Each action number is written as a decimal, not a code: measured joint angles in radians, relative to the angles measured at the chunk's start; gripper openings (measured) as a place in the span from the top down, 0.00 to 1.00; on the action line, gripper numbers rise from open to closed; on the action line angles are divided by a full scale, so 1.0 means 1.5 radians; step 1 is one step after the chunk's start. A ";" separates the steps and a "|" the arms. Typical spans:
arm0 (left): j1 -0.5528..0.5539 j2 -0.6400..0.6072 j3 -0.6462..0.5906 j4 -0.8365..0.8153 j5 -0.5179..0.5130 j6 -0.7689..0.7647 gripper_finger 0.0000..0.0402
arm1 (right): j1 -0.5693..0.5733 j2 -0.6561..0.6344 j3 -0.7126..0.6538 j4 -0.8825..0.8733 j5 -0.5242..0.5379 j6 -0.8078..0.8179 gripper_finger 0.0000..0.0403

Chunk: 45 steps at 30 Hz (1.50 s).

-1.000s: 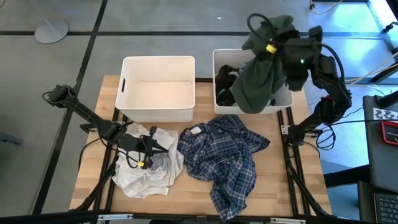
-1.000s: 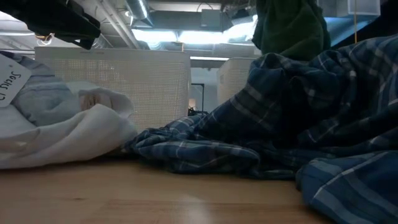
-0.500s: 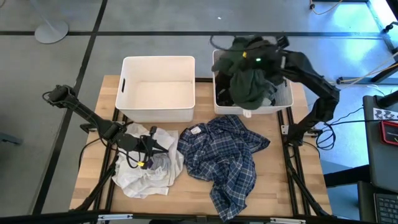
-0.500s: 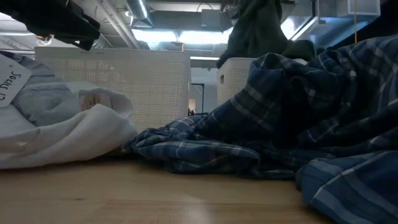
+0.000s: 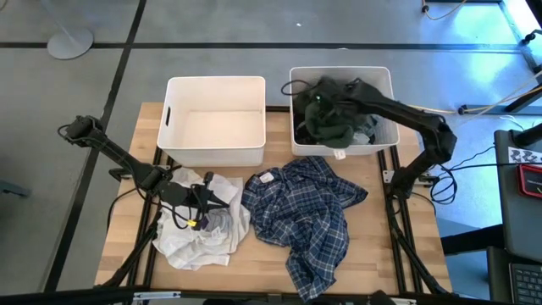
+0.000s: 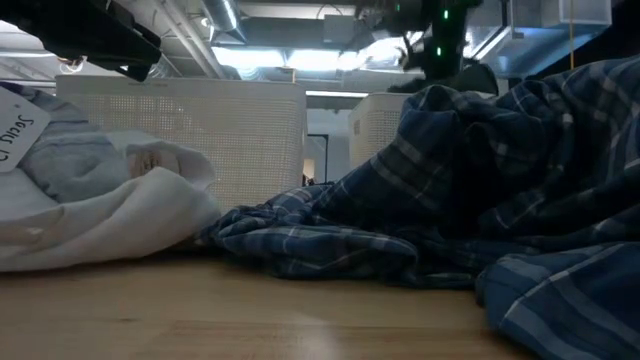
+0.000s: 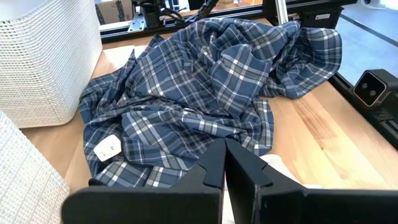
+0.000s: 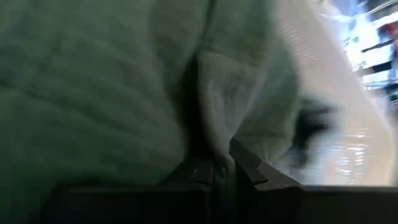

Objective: Sort clothes
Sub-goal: Put the green shirt into the right white bin, then put the dark blue patterned shirt into the right white bin

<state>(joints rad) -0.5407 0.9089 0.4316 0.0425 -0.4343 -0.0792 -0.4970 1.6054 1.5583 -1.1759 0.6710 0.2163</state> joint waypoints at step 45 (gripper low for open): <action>-0.001 0.000 -0.001 -0.004 -0.016 -0.017 1.00 | -0.019 -0.005 0.083 0.045 -0.129 0.063 0.54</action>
<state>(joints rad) -0.5416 0.9089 0.4309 0.0367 -0.4576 -0.1047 -0.5251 1.5978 1.6823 -1.1085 0.4778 0.3104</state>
